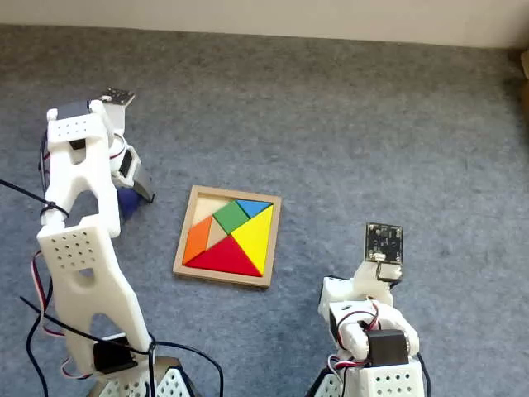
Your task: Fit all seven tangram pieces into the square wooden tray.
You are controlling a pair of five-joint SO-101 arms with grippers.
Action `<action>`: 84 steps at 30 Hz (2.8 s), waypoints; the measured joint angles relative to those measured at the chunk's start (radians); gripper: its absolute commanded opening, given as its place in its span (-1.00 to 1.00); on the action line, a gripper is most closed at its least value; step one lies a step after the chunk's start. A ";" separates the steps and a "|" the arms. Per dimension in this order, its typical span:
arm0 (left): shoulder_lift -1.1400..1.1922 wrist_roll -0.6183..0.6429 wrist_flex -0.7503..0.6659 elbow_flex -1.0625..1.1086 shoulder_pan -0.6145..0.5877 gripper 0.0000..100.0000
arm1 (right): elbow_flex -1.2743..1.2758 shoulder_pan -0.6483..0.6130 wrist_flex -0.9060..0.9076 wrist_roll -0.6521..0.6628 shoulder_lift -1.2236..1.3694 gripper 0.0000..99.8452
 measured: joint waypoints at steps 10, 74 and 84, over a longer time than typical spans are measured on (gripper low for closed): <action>0.000 -0.002 -0.058 0.000 0.005 -0.44 | 0.000 0.000 0.000 0.000 0.000 -0.99; 0.000 -0.064 0.095 -0.012 0.035 -0.71 | 0.000 0.000 0.000 0.000 0.000 -0.99; -0.002 -0.061 0.121 -0.012 0.046 -0.75 | 0.000 0.000 0.000 0.000 0.000 -0.99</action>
